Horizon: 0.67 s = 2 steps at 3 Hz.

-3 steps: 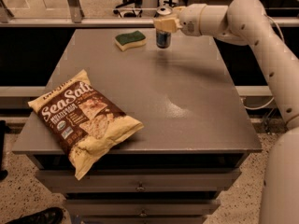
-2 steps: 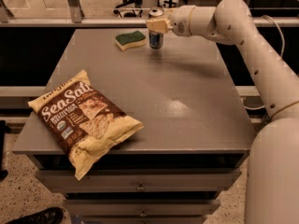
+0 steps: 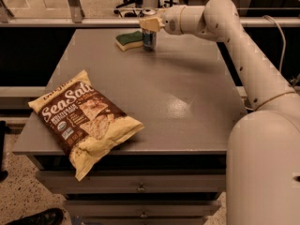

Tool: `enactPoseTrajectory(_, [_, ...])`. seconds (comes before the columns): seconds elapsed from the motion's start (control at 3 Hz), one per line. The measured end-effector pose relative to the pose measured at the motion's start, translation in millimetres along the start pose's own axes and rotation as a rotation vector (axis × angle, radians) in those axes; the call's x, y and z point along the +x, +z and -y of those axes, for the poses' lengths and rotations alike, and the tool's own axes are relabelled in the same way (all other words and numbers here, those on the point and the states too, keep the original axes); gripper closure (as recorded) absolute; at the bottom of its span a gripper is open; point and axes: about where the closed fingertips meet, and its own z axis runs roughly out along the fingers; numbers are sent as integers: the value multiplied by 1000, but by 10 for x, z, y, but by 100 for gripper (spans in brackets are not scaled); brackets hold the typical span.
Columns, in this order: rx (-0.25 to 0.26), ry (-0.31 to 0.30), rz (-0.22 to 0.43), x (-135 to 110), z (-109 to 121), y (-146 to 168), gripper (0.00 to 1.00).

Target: Move redbull can near sponge

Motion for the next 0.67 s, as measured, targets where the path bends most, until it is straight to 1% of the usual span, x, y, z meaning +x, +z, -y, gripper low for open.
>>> enactPoseTrajectory(0.33, [-4, 32, 0, 34, 27, 144, 30])
enactPoseTrajectory(0.67, [-4, 42, 0, 62, 42, 197, 7])
